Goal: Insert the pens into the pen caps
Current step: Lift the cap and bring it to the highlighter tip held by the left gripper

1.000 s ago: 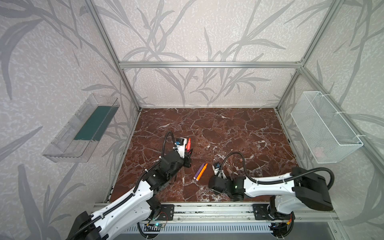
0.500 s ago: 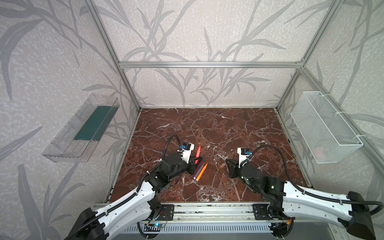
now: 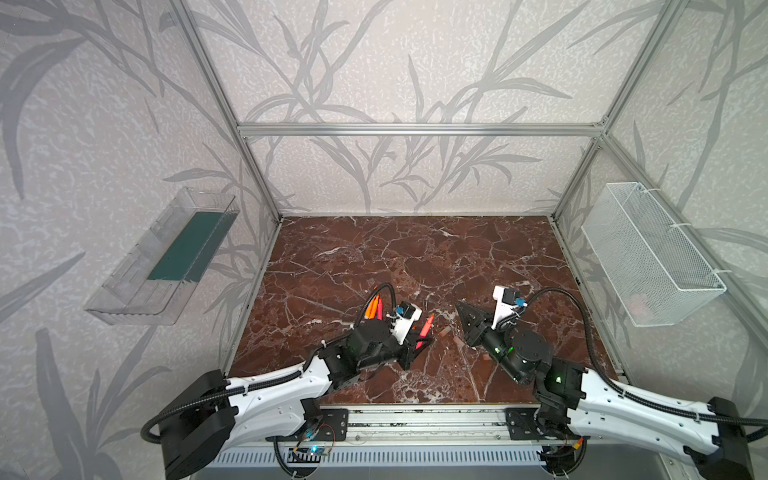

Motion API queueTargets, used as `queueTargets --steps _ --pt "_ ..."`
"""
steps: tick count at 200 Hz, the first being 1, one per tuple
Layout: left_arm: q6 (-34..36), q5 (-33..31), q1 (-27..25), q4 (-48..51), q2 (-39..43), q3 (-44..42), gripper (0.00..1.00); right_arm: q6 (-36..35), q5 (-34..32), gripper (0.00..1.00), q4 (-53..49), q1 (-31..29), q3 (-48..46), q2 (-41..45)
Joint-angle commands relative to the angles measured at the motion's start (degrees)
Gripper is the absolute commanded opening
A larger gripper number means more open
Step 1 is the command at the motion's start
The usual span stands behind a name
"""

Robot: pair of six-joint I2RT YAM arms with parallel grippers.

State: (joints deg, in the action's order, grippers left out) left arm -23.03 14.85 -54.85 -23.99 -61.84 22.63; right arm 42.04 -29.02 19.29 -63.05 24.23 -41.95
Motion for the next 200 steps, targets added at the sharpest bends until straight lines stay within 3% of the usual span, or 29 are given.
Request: queueTargets --steps 1,68,200 --pt "0.71 -1.33 -0.73 -3.90 -0.77 2.59 0.00 -1.05 1.94 0.08 6.96 0.22 -0.38 -1.35" --pt "0.54 -2.70 -1.27 -3.85 -0.73 2.22 0.00 0.34 4.45 0.05 11.68 0.29 2.14 -9.39" --pt "0.18 -2.23 -1.47 -4.49 -2.80 3.22 0.00 1.91 0.46 0.04 15.95 1.34 2.82 -15.10"
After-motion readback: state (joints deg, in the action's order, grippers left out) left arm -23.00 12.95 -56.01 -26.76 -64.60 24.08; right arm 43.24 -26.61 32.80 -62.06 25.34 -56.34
